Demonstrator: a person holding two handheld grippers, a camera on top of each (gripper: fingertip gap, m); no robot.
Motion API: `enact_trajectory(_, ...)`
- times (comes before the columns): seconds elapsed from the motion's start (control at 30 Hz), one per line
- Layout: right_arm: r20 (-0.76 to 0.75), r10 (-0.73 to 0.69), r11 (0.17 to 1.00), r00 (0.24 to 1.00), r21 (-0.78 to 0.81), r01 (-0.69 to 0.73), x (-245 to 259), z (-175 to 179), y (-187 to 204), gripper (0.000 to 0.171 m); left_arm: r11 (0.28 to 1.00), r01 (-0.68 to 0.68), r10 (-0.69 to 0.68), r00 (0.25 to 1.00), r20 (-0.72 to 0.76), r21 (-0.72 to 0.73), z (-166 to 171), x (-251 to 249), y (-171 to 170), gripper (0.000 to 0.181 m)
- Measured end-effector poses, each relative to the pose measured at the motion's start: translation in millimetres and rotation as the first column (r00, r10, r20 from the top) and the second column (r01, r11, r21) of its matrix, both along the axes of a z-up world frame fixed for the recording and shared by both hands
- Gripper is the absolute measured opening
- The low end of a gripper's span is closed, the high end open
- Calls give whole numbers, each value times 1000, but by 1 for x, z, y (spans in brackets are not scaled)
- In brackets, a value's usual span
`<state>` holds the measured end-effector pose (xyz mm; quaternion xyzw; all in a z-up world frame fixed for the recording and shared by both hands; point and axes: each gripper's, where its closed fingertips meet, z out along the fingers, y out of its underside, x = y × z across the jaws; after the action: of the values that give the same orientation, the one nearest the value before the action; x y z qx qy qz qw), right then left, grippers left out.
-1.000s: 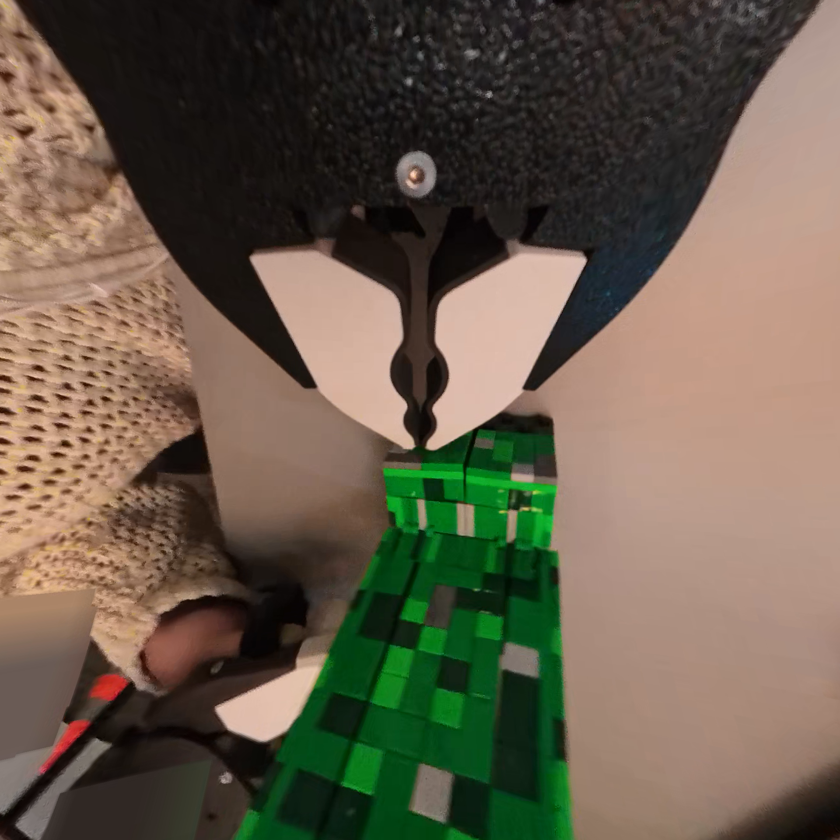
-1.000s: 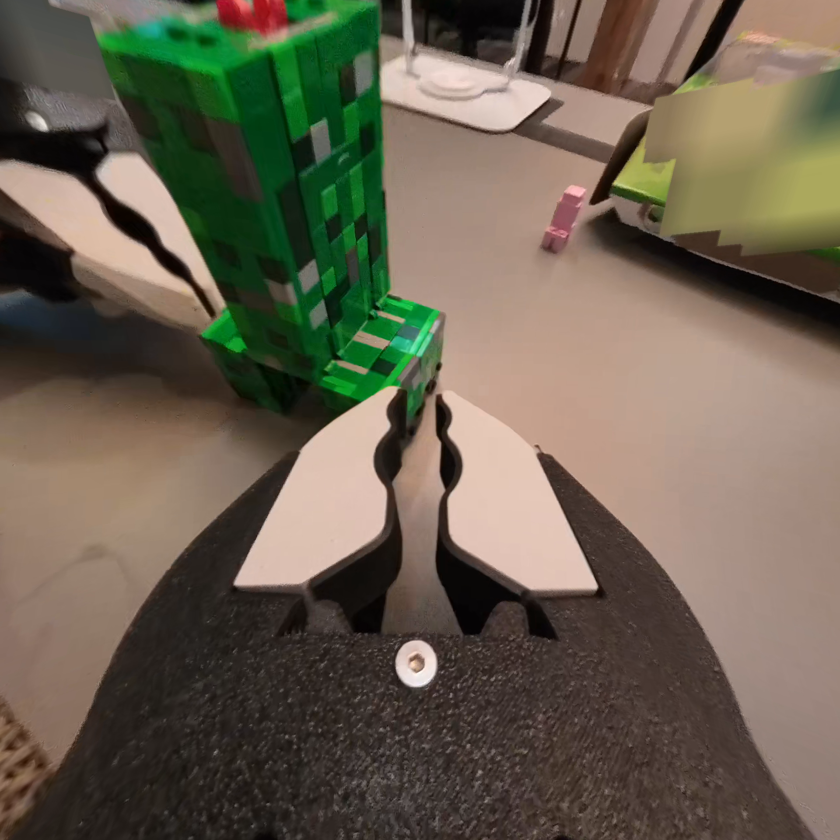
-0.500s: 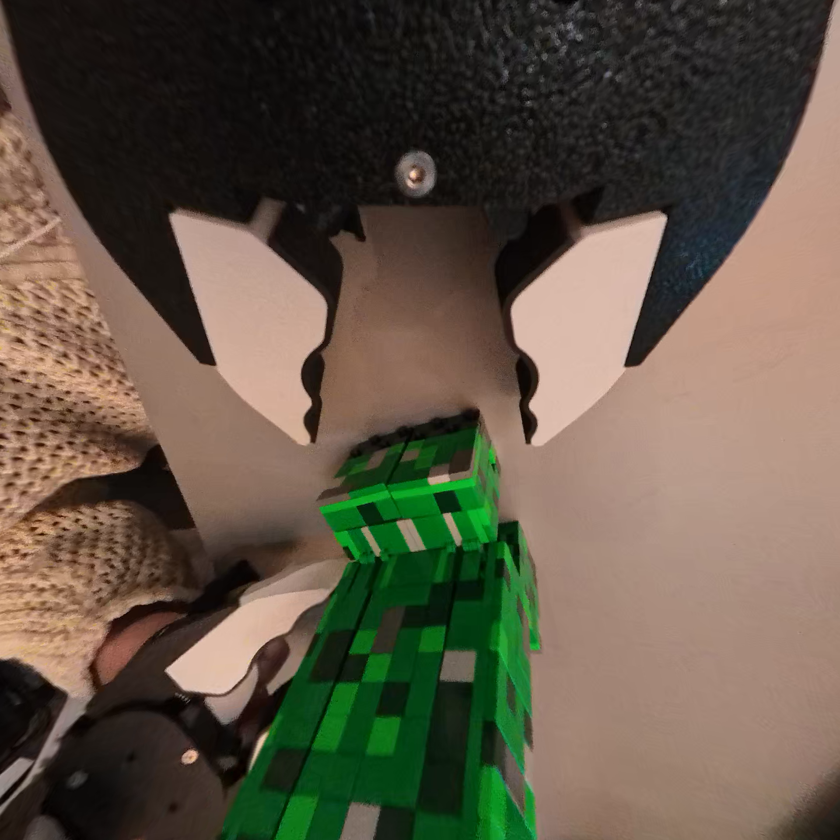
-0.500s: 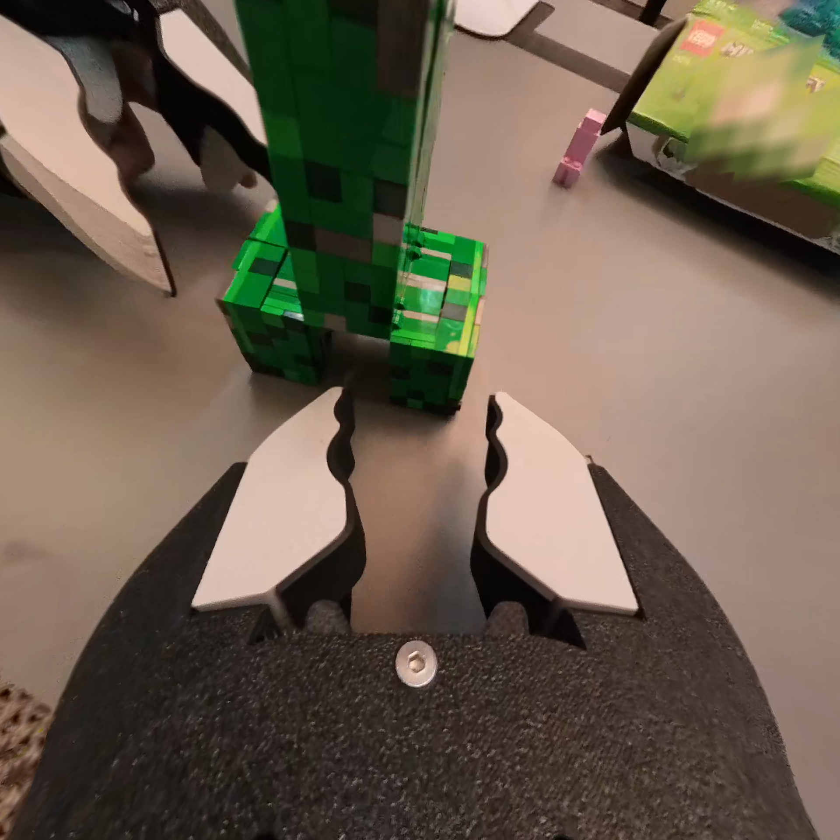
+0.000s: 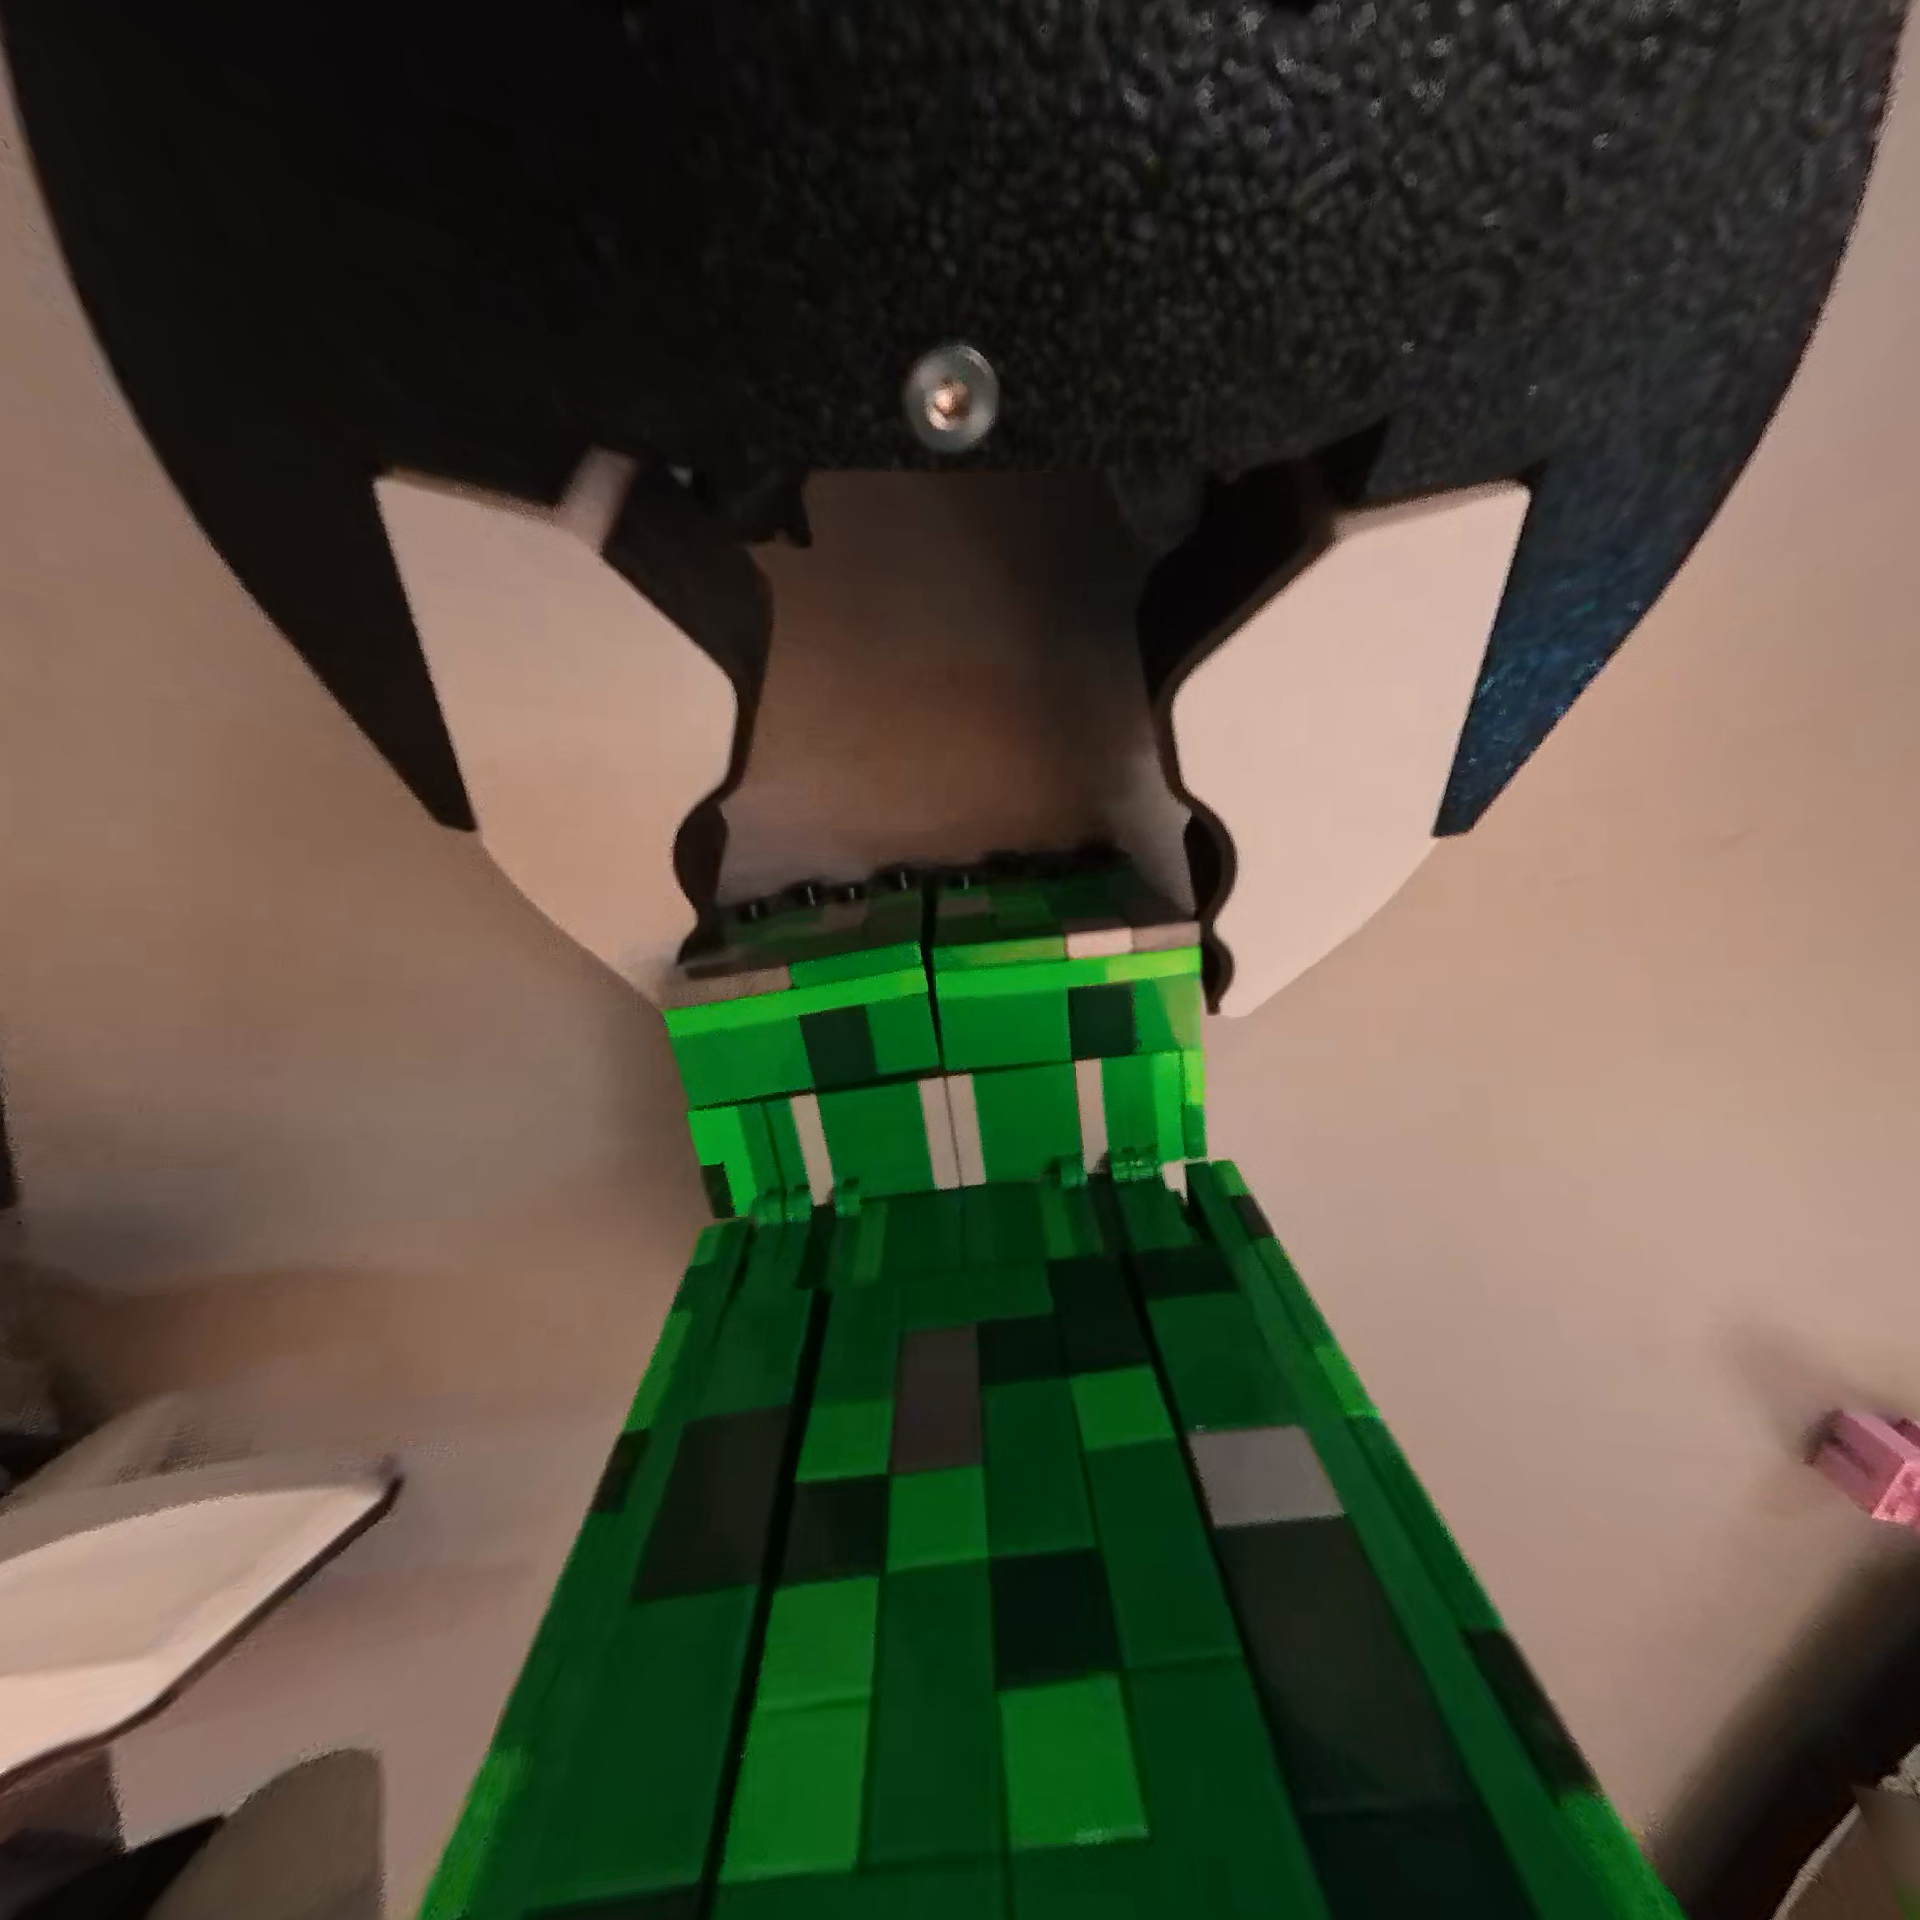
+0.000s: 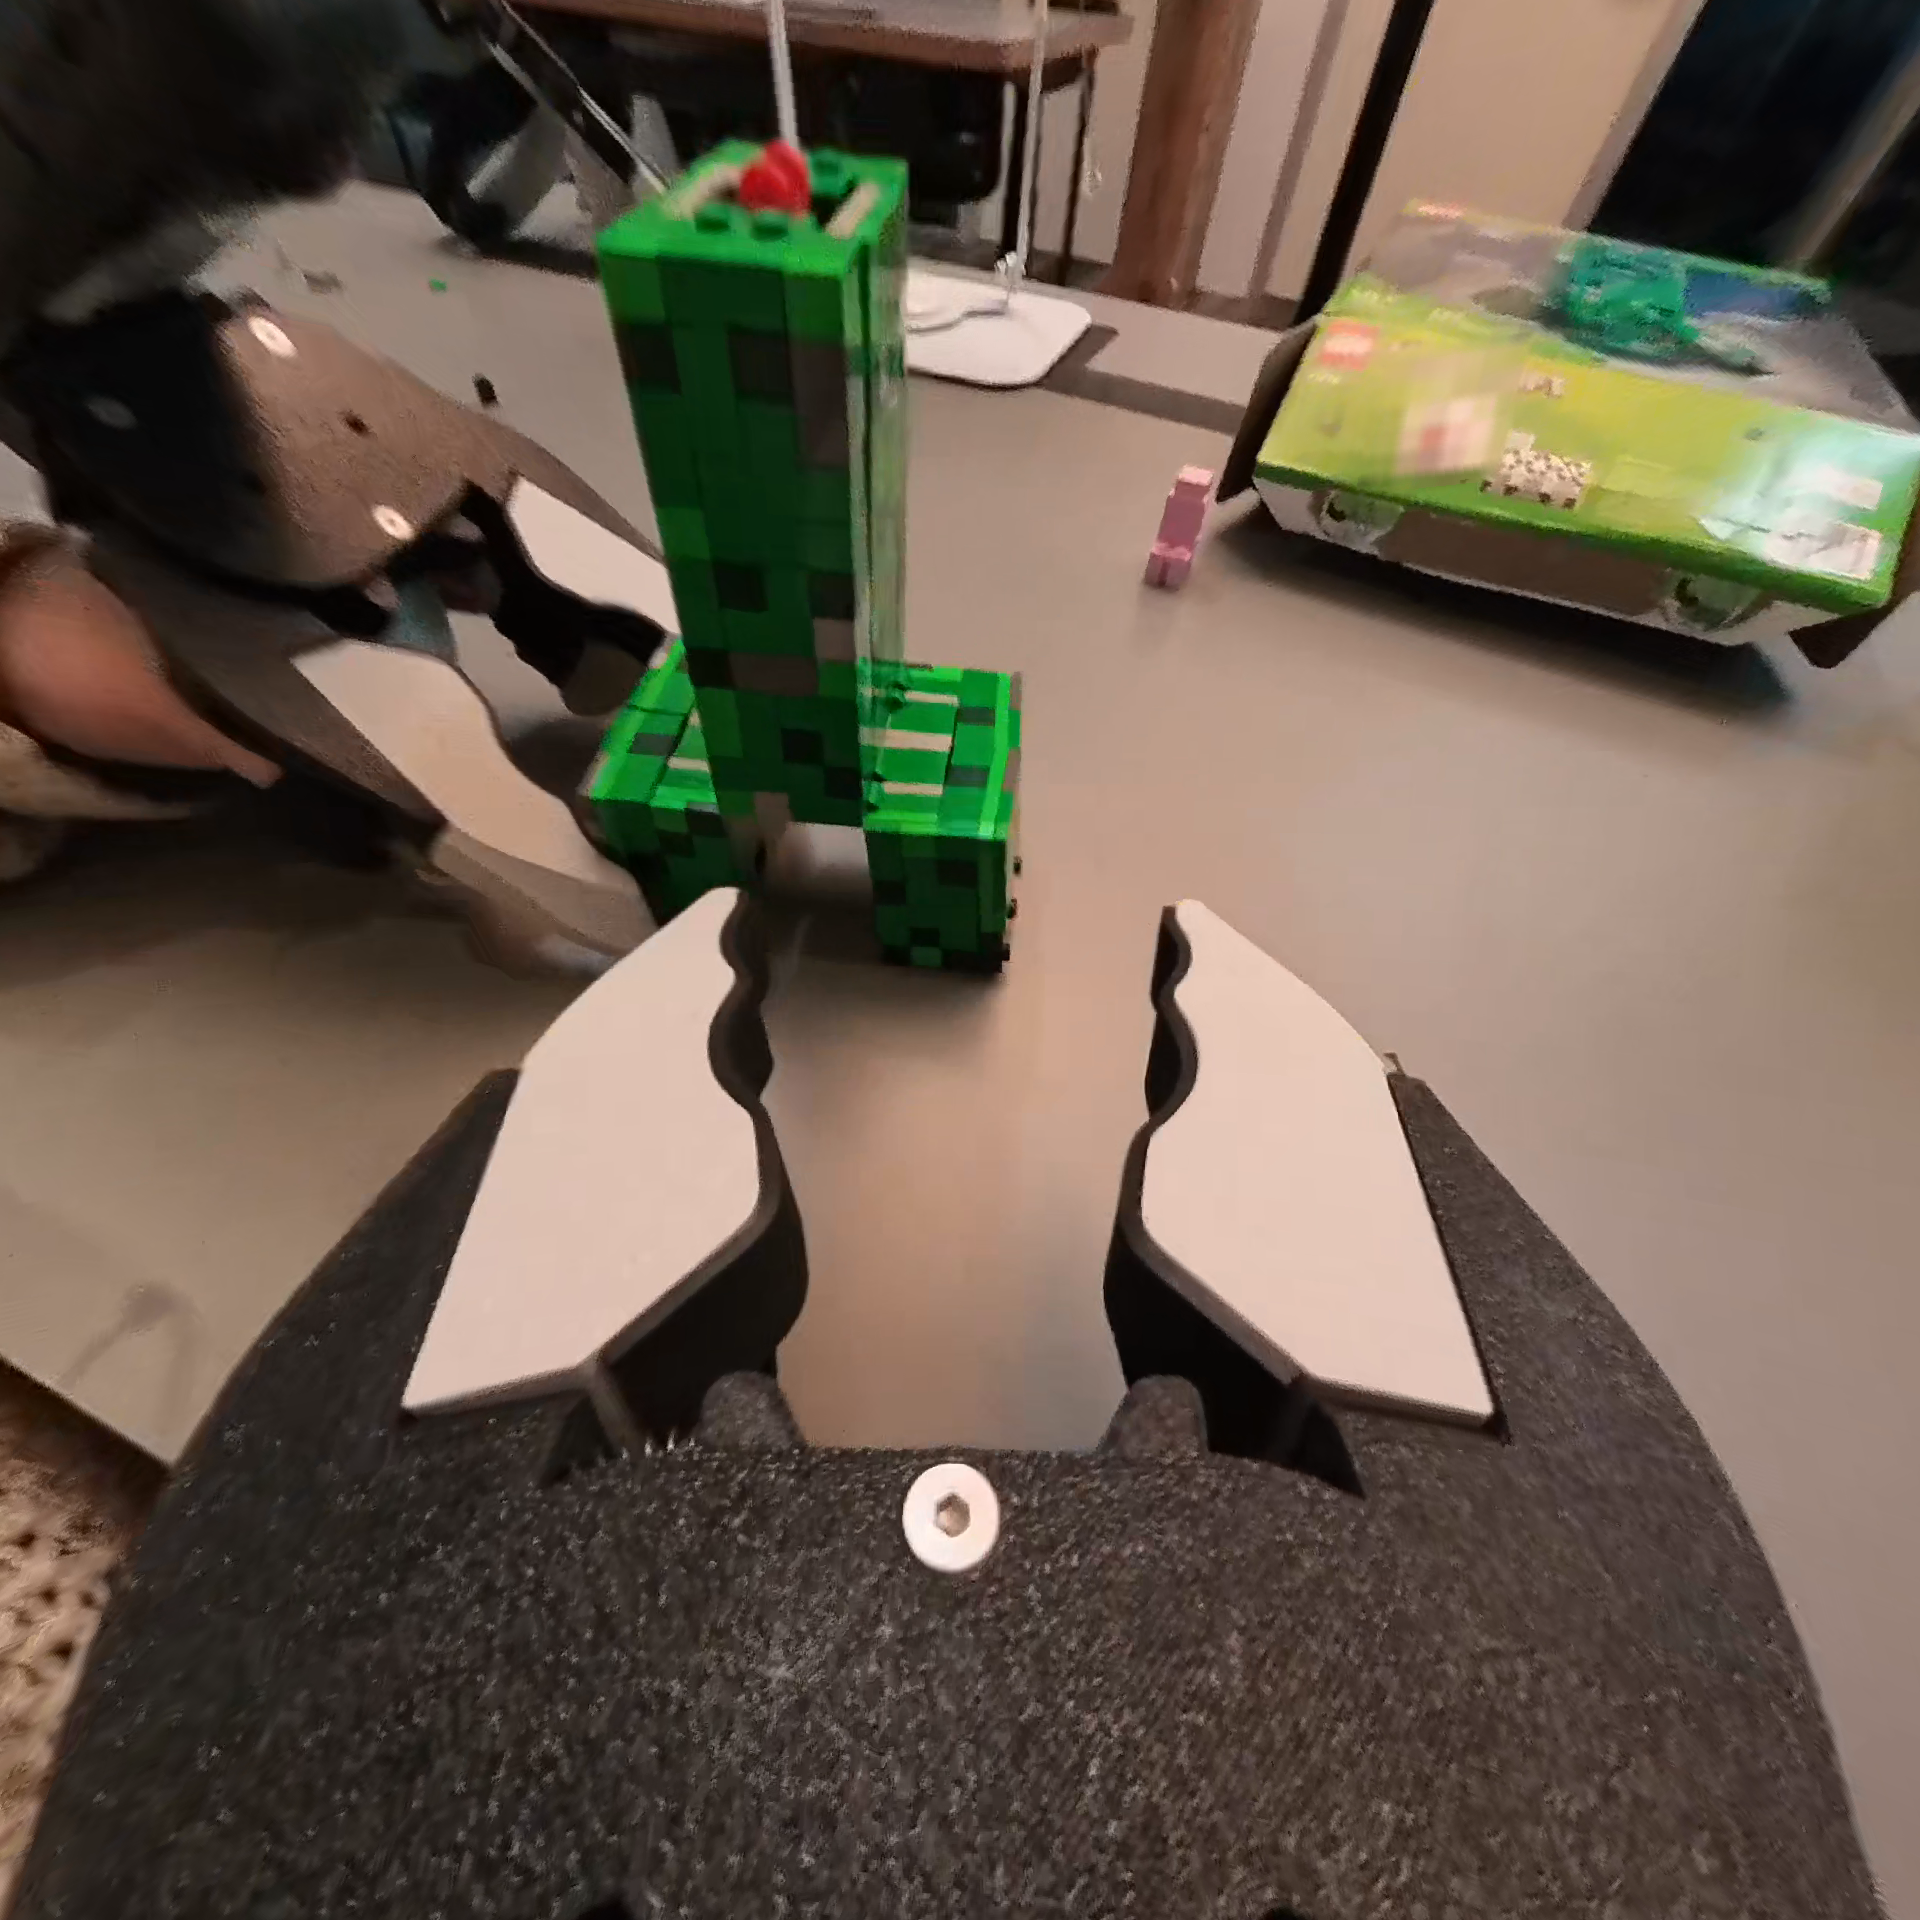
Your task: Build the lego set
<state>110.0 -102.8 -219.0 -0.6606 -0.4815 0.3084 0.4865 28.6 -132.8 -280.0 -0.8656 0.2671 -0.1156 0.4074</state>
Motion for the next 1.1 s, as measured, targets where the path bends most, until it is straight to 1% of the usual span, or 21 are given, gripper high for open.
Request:
enact_trajectory(0.07,-55,43,998,998,-32,-45,-7,9,-3,75,1000,-5,5,1000,0,-5,-1,2,2,84)
enact_trajectory(0.17,-146,65,995,987,-60,-75,-29,27,-7,82,1000,-30,30,1000,-1,-5,-1,4,9,84)
enact_trajectory(0.2,-136,48,998,990,-36,-53,-35,28,-3,82,999,-37,37,999,-3,-3,-1,5,11,84)
enact_trajectory(0.27,-68,35,999,997,25,-34,-45,21,7,82,999,-50,50,999,-7,0,-1,8,17,84)
enact_trajectory(0.3,-42,36,999,998,27,-35,-48,16,12,81,999,-54,54,998,-8,0,-1,9,20,84)
enact_trajectory(0.37,-48,45,999,998,3,-45,-49,13,21,80,998,-64,64,998,-9,1,-1,13,28,84)
enact_trajectory(0.5,-134,-22,998,991,62,30,-16,35,47,78,996,-89,89,996,-10,1,-1,20,55,84)
enact_trajectory(0.6,-257,-99,984,961,121,134,26,62,66,72,995,-101,101,995,-6,-3,-1,28,85,83)
enact_trajectory(0.7,-334,-166,965,928,136,222,64,75,82,69,993,-114,114,994,-2,-14,-2,40,120,83)
enact_trajectory(0.77,-345,-200,956,917,139,260,82,75,92,68,993,-115,115,993,-3,-18,-2,49,144,83)
enact_trajectory(0.83,-353,-207,953,912,139,270,92,73,98,67,992,-120,120,993,-1,-28,-2,59,168,83)
enact_trajectory(0.93,-349,-200,957,915,132,260,99,65,104,65,991,-128,128,992,-7,-24,-2,73,202,83)
enact_trajectory(1.03,-326,-189,962,926,129,242,101,56,107,66,990,-138,138,990,-8,-24,-3,81,229,84)
enact_trajectory(1.07,-325,-182,963,928,131,235,102,55,107,67,989,-142,142,990,-11,-39,-5,82,233,97)
enact_trajectory(1.1,-326,-179,963,928,135,233,105,54,107,68,987,-152,152,988,-20,-58,-7,81,234,117)
